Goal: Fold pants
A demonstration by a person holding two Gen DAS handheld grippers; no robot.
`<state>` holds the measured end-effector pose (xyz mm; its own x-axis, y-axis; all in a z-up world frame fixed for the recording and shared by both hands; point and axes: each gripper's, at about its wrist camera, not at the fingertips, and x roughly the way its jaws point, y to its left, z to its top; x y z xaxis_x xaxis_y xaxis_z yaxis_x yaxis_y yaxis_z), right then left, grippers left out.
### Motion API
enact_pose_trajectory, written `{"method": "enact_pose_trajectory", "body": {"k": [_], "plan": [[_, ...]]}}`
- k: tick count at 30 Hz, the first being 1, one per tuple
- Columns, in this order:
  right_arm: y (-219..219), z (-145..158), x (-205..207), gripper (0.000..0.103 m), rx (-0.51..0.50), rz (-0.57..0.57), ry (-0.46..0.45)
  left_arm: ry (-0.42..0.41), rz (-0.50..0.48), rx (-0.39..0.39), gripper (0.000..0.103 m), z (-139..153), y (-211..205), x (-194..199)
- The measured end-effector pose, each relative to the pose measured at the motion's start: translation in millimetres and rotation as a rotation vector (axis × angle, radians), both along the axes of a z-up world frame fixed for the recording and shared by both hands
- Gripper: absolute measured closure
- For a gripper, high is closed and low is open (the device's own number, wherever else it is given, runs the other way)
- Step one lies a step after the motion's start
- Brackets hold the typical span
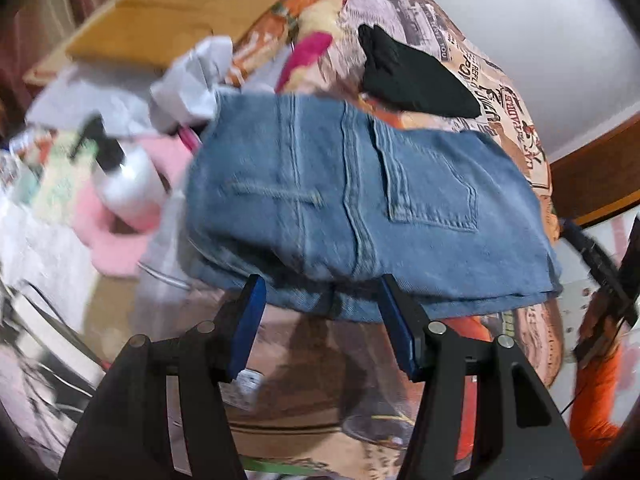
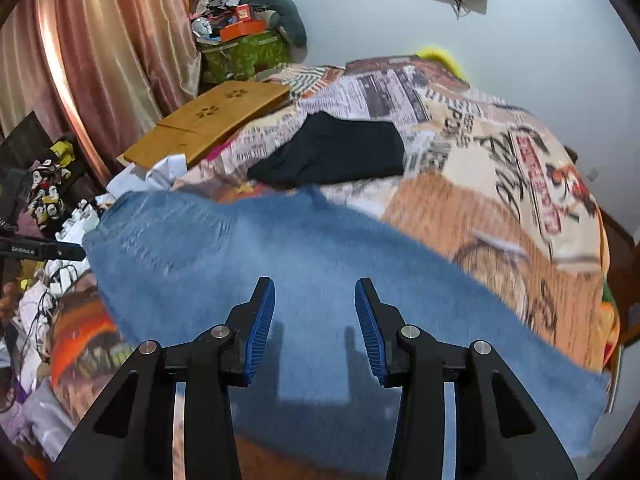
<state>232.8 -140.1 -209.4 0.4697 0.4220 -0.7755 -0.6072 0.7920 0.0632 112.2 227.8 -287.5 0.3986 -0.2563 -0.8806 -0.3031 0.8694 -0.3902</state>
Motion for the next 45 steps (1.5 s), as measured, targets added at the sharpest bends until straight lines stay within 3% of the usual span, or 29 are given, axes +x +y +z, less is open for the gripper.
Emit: {"method": "enact_pose_trajectory", "body": {"k": [3, 7, 17, 21, 25, 27, 29, 31, 32, 39, 42, 45], "plan": [[-5.8, -19.3, -6.4, 0.065, -0.011, -0.018, 0.045, 0.007, 0.029, -0.092, 0.045, -10.7, -1.9, 5.4], [-12.6, -42.5, -10.9, 0.065, 0.005, -0.032, 0.131, 0.01, 0.07, -0.147, 0.045, -20.5, 0.2, 18.3], [-17.8, -46.8, -21.5, 0.064, 0.038, -0.06, 0.123, -0.074, 0.17, -0.266, 0.043, -16.2, 21.7, 24.8], [-21.7, -48.3, -23.3, 0.064, 0.054, -0.062, 0.125, -0.114, 0.198, -0.156, 0.023, -1.8, 22.3, 18.3], [-22.4, -48.4, -24.1, 0.064, 0.06, -0.062, 0.127, -0.051, 0.239, -0.206, 0.021, -22.1, 30.2, 29.1], [-22.2, -48.2, -24.9, 0.064, 0.061, -0.063, 0.124, -0.015, 0.266, -0.185, 0.029, -33.0, 31.6, 33.8], [-22.2, -48.3, -25.8, 0.064, 0.062, -0.064, 0.121, 0.001, 0.271, -0.085, 0.058, -32.3, 28.3, 34.6], [-21.8, -48.2, -25.7, 0.064, 0.064, -0.064, 0.122, -0.008, 0.262, 0.015, 0.08, -25.7, 26.3, 33.0], [-22.0, -48.2, -25.1, 0.064, 0.066, -0.063, 0.124, -0.025, 0.245, 0.03, 0.085, -20.4, 24.8, 32.3], [-23.4, -48.8, -24.5, 0.064, 0.077, -0.062, 0.13, -0.224, 0.138, 0.273, 0.087, 54.0, -0.3, 14.9], [-23.7, -49.0, -24.9, 0.064, 0.08, -0.063, 0.131, -0.189, 0.106, 0.298, 0.087, 45.7, -0.3, 11.2], [-23.0, -48.9, -25.1, 0.064, 0.08, -0.063, 0.13, -0.103, 0.112, 0.245, 0.087, 10.2, 8.8, 6.3]]}}
